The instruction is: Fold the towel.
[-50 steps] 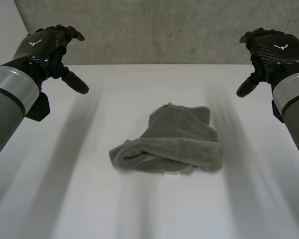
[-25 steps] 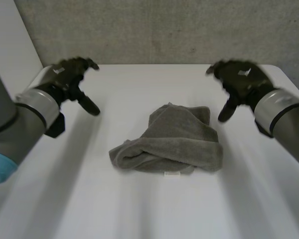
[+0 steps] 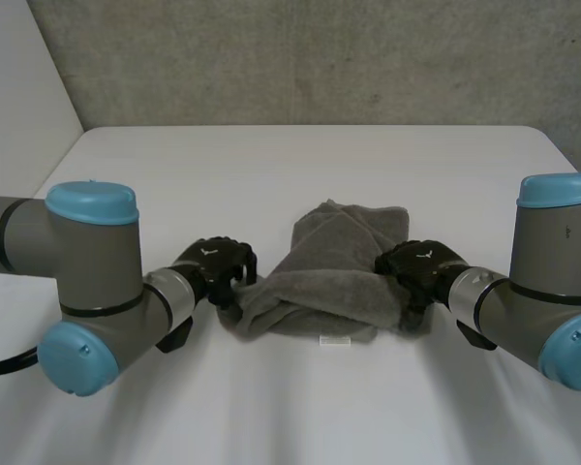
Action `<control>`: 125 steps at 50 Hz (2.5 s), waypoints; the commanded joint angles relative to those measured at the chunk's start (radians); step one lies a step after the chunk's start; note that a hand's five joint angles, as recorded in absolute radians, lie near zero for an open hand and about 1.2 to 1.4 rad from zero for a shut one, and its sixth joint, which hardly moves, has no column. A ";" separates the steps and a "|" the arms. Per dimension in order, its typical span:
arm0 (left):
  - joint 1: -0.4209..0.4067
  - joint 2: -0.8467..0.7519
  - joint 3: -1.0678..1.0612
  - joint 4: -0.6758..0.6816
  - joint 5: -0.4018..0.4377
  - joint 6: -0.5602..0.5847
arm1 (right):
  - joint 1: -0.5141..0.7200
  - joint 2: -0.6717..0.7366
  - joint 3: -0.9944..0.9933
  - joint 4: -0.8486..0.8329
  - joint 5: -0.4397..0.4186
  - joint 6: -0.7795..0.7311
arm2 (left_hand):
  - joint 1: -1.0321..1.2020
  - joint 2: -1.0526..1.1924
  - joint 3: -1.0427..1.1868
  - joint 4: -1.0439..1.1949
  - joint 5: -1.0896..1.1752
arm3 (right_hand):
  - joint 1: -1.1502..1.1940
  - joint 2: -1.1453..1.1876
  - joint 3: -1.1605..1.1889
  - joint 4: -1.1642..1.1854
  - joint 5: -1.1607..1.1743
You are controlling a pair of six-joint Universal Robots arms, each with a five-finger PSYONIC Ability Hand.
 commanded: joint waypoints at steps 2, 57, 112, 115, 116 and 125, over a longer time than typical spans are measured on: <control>-0.008 0.009 -0.001 -0.043 0.055 -0.012 | -0.012 -0.047 0.002 0.000 -0.023 0.007 | 0.040 0.036 -0.051 -0.059 0.039 | 0.280 0.289 -0.042 -0.076 0.283; -0.007 0.052 -0.007 -0.058 0.047 0.001 | -0.059 -0.173 0.116 0.016 -0.135 -0.073 | 0.623 0.620 -0.051 -0.059 0.623 | 0.737 0.746 -0.042 -0.076 0.740; 0.030 0.153 -0.388 0.467 0.004 0.431 | -0.053 -0.176 0.338 -0.432 -0.141 -0.096 | 0.489 0.486 -0.051 -0.059 0.489 | 0.737 0.746 -0.042 -0.076 0.740; 0.033 0.181 -0.386 0.465 -0.016 0.431 | -0.053 -0.188 0.338 -0.423 -0.140 -0.093 | 0.483 0.480 -0.051 -0.059 0.483 | 0.613 0.622 -0.042 -0.076 0.616; 0.033 0.190 -0.386 0.465 -0.020 0.431 | -0.053 -0.189 0.338 -0.412 -0.137 -0.091 | 0.451 0.448 -0.051 -0.059 0.451 | 0.403 0.412 -0.042 -0.076 0.405; 0.032 0.215 -0.391 0.447 -0.027 0.431 | -0.059 -0.183 0.328 -0.375 -0.080 -0.090 | 0.245 0.242 -0.051 -0.059 0.245 | -0.019 -0.010 -0.042 -0.076 -0.017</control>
